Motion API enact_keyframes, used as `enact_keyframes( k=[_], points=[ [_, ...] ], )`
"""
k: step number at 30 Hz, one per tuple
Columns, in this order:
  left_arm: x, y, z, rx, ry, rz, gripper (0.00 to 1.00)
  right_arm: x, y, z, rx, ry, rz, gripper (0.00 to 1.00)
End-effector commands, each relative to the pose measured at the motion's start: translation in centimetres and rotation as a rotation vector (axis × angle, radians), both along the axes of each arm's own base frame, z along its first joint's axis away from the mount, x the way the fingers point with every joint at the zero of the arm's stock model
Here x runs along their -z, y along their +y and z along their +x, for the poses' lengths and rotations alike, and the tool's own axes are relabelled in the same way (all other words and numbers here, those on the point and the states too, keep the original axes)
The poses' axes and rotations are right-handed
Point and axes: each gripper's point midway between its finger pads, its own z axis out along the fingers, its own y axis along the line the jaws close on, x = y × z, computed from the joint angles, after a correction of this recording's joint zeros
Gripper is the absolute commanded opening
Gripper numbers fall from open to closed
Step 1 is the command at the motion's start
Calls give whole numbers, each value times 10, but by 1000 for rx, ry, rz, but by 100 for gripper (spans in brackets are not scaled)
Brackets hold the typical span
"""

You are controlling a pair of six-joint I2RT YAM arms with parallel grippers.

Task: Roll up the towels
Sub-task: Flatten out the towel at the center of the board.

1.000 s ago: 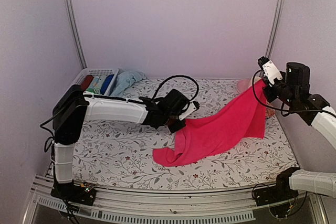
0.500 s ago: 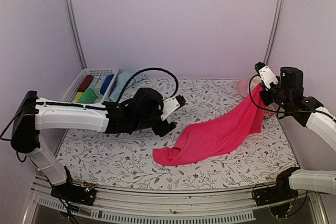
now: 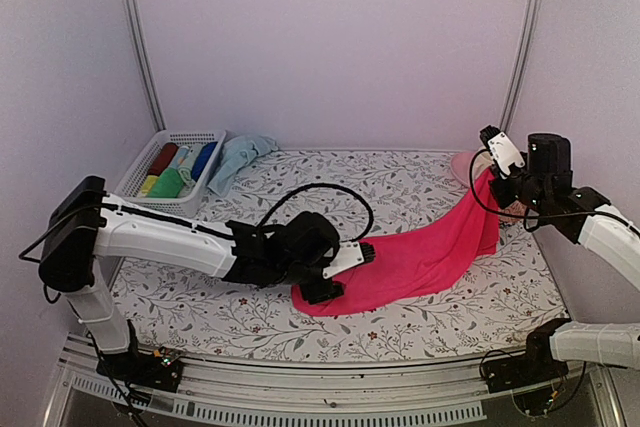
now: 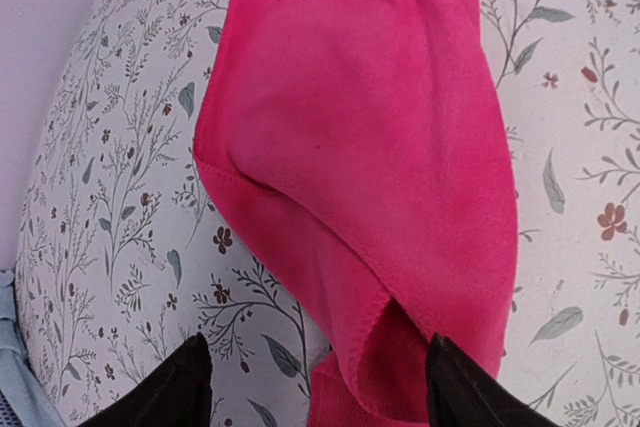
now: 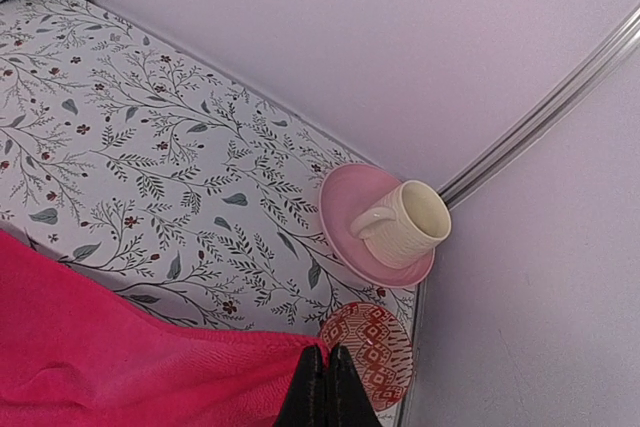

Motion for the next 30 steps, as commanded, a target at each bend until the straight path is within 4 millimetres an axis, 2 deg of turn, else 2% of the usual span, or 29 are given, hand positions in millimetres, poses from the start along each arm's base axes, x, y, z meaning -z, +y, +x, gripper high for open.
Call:
enact_keyframes(
  k=[1, 10, 14, 19, 22, 24, 30],
  points=[
    [12, 3, 6, -23, -18, 86, 71, -2, 4, 1, -17, -10, 38, 2],
    [26, -3, 16, -30, -46, 155, 50, -1, 8, -1, -38, -3, 48, 2],
    [30, -5, 14, -15, -33, 162, 41, -1, 9, -1, -43, -3, 50, 2],
    [28, -6, 8, 11, -14, 146, 40, 0, 10, -1, -46, 0, 52, 2],
    [25, -6, 3, 33, -3, 132, 48, 0, 11, -1, -49, 3, 55, 2],
    [24, -6, 0, 50, 5, 126, 49, 1, 11, -1, -52, 6, 56, 2],
    [35, -2, 4, 31, -6, 175, 40, 1, 12, -1, -55, 8, 60, 2]
  ],
)
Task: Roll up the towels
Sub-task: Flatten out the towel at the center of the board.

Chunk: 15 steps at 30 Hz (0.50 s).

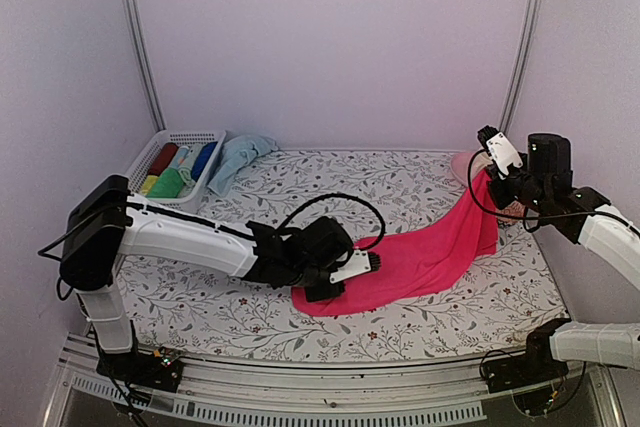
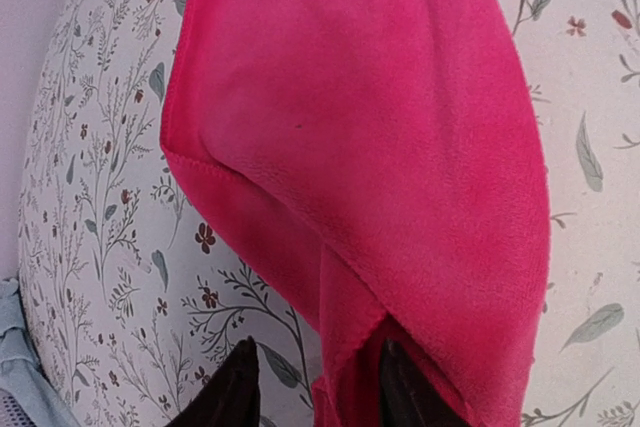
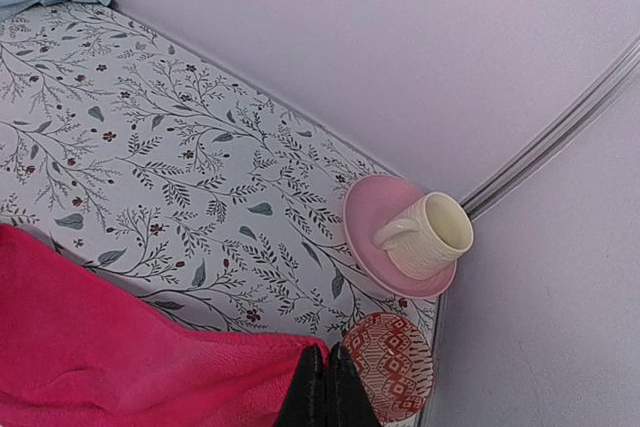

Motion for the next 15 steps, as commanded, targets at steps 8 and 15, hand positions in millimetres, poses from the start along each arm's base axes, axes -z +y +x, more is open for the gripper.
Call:
enact_keyframes(
  k=[8, 15],
  points=[
    [9, -3, 0, 7, 9, 42, 16, 0, 3, -1, -9, 4, 30, 2],
    [-2, 14, 25, -139, -42, 22, 0, 0, 3, -1, -10, 5, 32, 2]
  ],
)
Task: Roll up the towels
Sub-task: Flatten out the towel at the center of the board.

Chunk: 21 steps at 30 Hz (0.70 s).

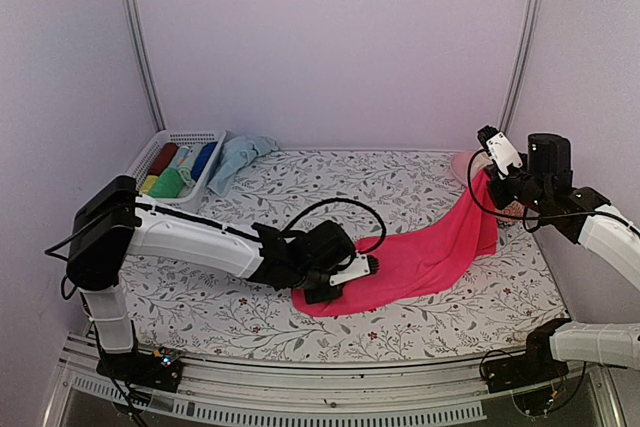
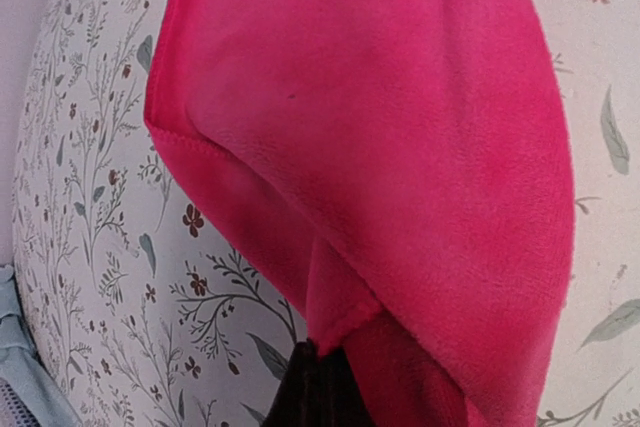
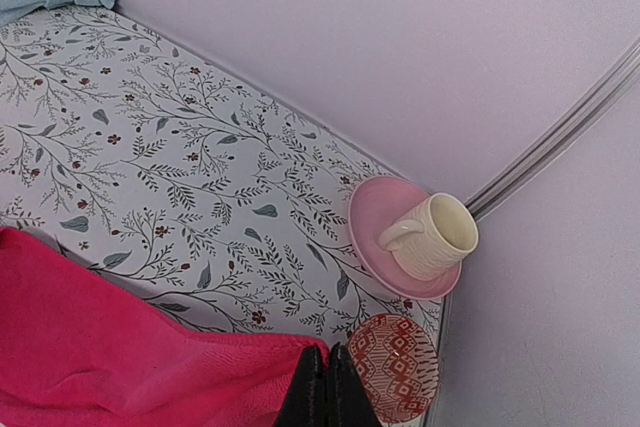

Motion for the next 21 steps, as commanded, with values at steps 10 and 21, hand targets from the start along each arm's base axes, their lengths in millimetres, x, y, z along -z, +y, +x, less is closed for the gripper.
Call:
enact_keyframes(
  k=[10, 21],
  points=[
    [-8, 52, 50, -348, -20, -81, 0, 3, 2, 0, -6, 12, 16, 2],
    [16, 88, 69, -534, 18, -62, 22, 9, 5, 1, -20, 32, 15, 2]
  ],
)
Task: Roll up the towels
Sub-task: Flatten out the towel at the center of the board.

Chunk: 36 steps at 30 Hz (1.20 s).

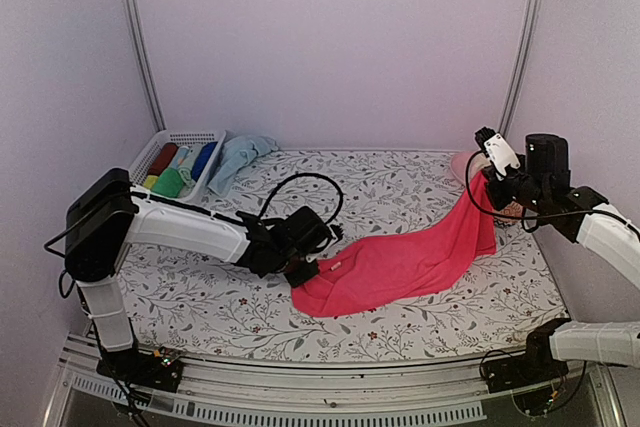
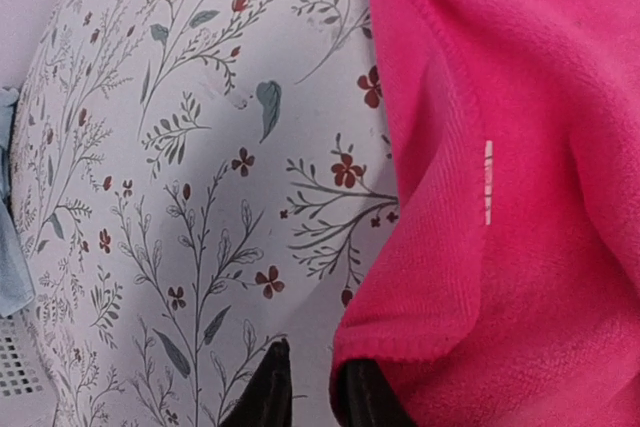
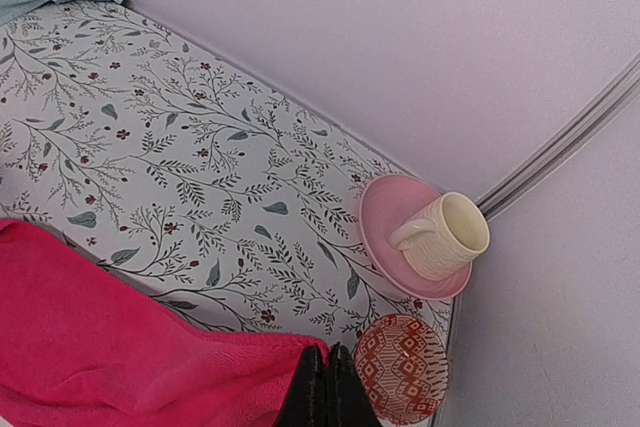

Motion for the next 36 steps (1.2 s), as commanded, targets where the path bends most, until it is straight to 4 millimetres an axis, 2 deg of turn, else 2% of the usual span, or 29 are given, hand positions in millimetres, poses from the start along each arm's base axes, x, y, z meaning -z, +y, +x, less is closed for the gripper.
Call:
enact_keyframes(
  k=[1, 5, 10, 13, 14, 18, 21, 23, 31, 36],
  points=[
    [9, 26, 16, -143, 13, 0, 25, 4, 1, 0, -3, 18, 12, 2],
    [6, 33, 22, -194, -5, -14, 31, 6, 2, 0, -5, 22, 12, 2],
    [6, 35, 23, -203, 0, -18, 51, 9, 3, 1, -7, 32, 9, 2],
    [6, 46, 28, -270, 28, -65, 67, 11, 3, 2, -6, 39, 9, 2],
    [5, 52, 32, -303, 32, -90, 69, 11, 3, 2, -5, 39, 10, 2],
    [2, 81, 43, -437, -3, -192, 72, 12, 3, 1, -7, 43, 11, 2],
    [-4, 91, 49, -482, -64, -214, 76, 12, 4, 1, -9, 43, 12, 2],
    [-7, 91, 50, -482, -90, -222, 79, 13, 4, 1, -10, 44, 12, 2],
    [-10, 73, 43, -397, -31, -355, 91, 13, 5, 1, -15, 45, 12, 2],
    [-7, 92, 46, -484, -42, -332, 95, 15, 6, 0, -18, 51, 10, 2]
  ],
)
